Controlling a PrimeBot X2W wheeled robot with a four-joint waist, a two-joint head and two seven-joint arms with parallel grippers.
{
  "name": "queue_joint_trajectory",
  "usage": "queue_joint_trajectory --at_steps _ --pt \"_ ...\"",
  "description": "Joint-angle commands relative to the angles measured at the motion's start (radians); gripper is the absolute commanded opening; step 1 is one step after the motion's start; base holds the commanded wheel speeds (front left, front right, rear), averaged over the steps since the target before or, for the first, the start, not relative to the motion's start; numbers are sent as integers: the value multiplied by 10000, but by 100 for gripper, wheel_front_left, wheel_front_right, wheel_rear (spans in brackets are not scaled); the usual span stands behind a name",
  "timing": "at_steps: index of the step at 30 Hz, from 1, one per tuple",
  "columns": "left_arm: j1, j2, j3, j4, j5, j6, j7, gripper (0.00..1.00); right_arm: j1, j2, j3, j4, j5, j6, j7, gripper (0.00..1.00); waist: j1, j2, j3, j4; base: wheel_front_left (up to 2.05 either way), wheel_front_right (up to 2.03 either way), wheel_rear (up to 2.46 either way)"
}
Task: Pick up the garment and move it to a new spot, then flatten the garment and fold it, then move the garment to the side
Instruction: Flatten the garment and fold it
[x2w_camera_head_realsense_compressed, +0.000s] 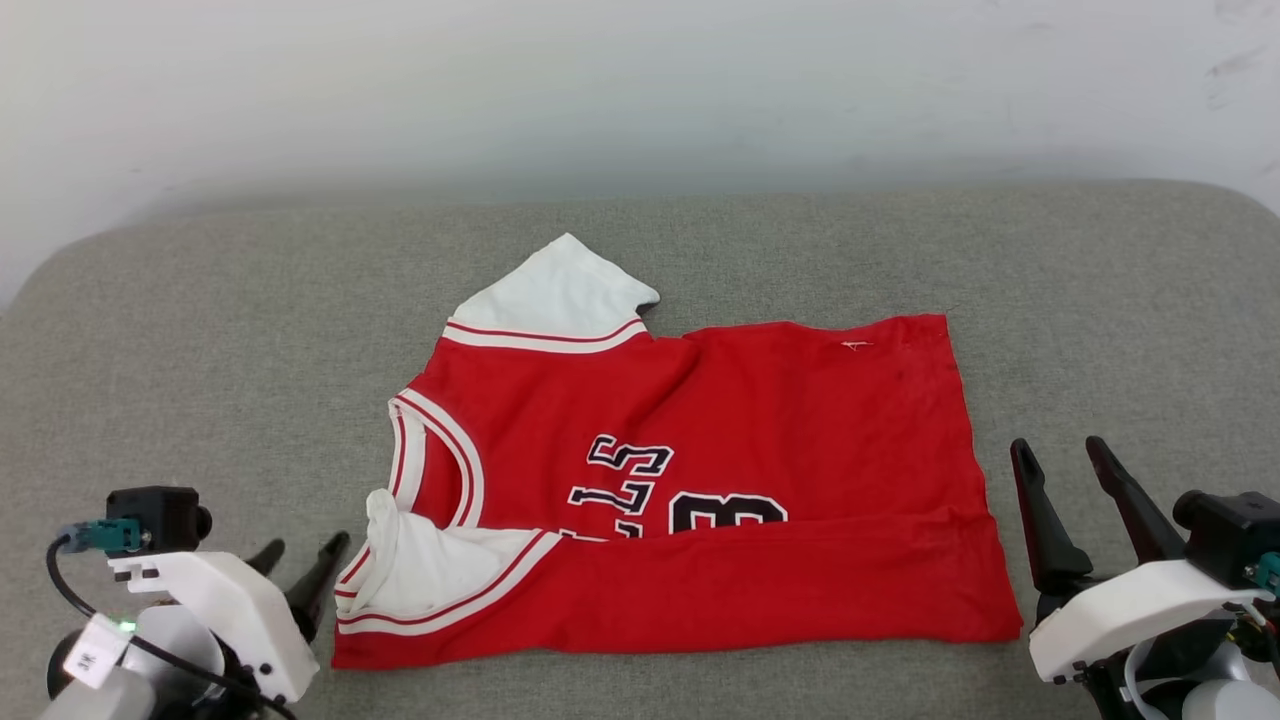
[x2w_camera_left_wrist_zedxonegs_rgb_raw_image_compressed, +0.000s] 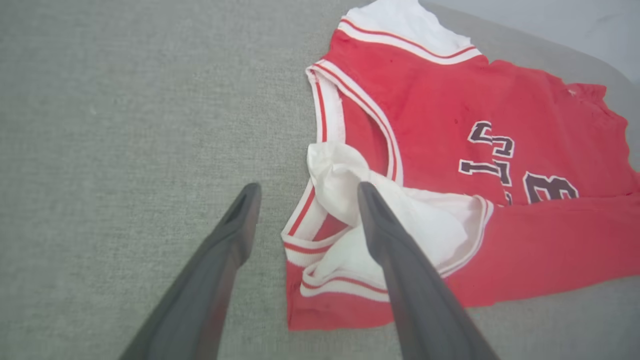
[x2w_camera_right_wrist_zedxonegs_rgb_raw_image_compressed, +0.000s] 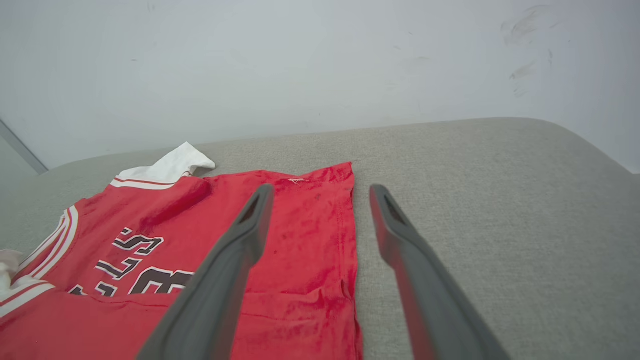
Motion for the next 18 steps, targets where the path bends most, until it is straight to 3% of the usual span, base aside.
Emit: queue_joint_trajectory --at_steps 1,8,18 --pt "223 231 0 -373 -436 -82 697 100 133 100 -57 -231 -96 -8 71 100 1 -1 51 -13 0 0 0" --pt "677 1107 -34 -1382 -1457 330 2960 100 142 292 -78 -687 -76 -8 268 100 1 -1 436 -222 0 0 0" --pt "454 716 -418 -775 -1627 477 3519 100 -243 411 22 -647 158 -6 295 100 1 -1 1195 -596 0 0 0"
